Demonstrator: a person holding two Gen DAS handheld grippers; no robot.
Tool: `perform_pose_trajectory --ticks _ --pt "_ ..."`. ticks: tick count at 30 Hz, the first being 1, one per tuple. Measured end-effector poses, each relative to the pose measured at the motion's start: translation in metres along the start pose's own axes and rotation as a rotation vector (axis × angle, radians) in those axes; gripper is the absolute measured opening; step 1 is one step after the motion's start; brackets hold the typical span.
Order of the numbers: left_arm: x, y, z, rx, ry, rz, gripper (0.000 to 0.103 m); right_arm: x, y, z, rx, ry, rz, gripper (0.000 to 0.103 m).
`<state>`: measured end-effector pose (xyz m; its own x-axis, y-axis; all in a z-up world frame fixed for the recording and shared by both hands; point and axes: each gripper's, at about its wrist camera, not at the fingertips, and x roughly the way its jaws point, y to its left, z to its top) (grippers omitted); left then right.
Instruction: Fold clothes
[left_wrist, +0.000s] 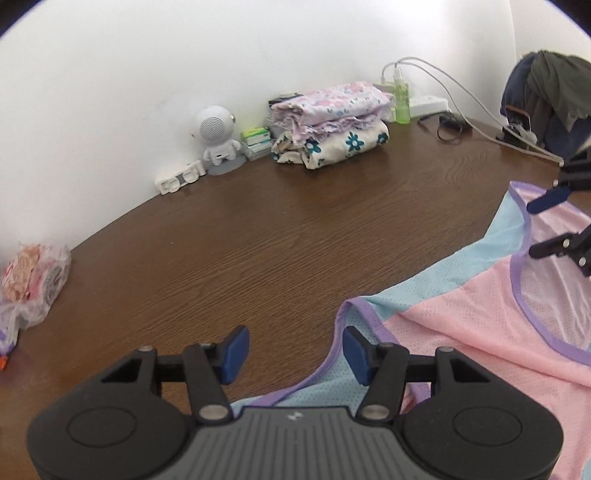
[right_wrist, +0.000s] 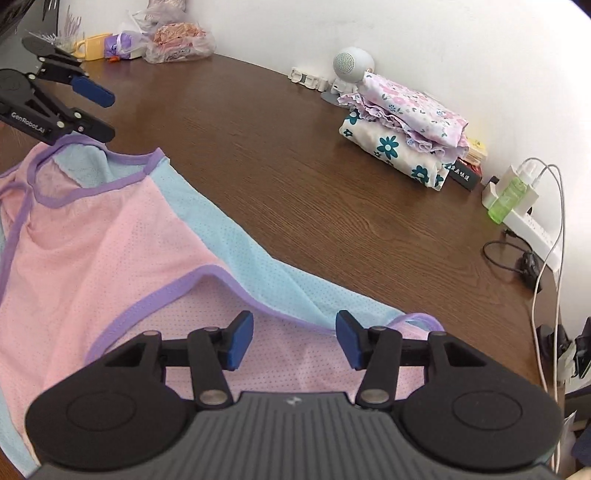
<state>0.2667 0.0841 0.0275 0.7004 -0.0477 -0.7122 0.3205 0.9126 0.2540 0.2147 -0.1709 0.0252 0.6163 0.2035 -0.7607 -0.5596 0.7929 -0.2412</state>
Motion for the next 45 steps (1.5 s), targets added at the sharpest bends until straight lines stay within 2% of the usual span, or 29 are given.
perform_pose_trajectory --ticks 1,4,7,9,10,14,19,21,22,24,26,31,37,45 --pt "0.008 -0.002 0.002 0.013 0.017 -0.002 0.047 0.001 -0.004 0.001 -0.006 0.002 -0.006 0.051" --pt "0.027 -0.002 0.007 0.034 0.051 -0.023 0.04 0.008 -0.019 0.002 -0.008 0.014 -0.004 0.05" --pt "0.039 0.001 0.012 0.049 0.072 -0.097 0.036 0.016 -0.034 0.003 0.004 0.031 0.044 0.045" --pt "0.043 0.0 0.017 0.086 0.084 -0.129 0.034 0.019 -0.04 0.005 0.001 0.044 0.088 0.037" --pt "0.045 -0.002 0.019 0.109 0.092 -0.14 0.034 0.02 -0.041 0.006 -0.01 0.049 0.103 0.037" --pt "0.049 -0.017 0.03 0.276 0.115 -0.173 0.034 0.022 -0.038 0.017 -0.101 0.077 0.146 0.036" --pt "0.053 -0.037 0.04 0.466 0.117 -0.2 0.032 0.03 -0.029 0.034 -0.23 0.14 0.177 0.024" --pt "0.053 -0.043 0.041 0.518 0.112 -0.224 0.02 0.031 -0.027 0.038 -0.263 0.153 0.188 0.018" --pt "0.053 -0.046 0.04 0.541 0.111 -0.236 0.003 0.031 -0.026 0.039 -0.275 0.155 0.192 0.015" --pt "0.053 -0.05 0.036 0.569 0.103 -0.227 0.001 0.029 -0.024 0.041 -0.286 0.148 0.19 0.004" --pt "0.05 -0.052 0.033 0.579 0.091 -0.214 0.001 0.027 -0.026 0.045 -0.282 0.135 0.178 0.003" --pt "0.038 -0.042 0.035 0.466 -0.027 -0.074 0.001 0.027 -0.041 0.059 -0.199 0.087 0.094 0.002" --pt "0.049 -0.035 0.028 0.418 0.007 0.043 0.001 0.043 -0.057 0.069 -0.079 0.024 0.057 0.002" --pt "0.045 -0.036 0.024 0.4 -0.004 0.116 0.001 0.068 -0.067 0.081 0.008 -0.024 0.072 0.002"
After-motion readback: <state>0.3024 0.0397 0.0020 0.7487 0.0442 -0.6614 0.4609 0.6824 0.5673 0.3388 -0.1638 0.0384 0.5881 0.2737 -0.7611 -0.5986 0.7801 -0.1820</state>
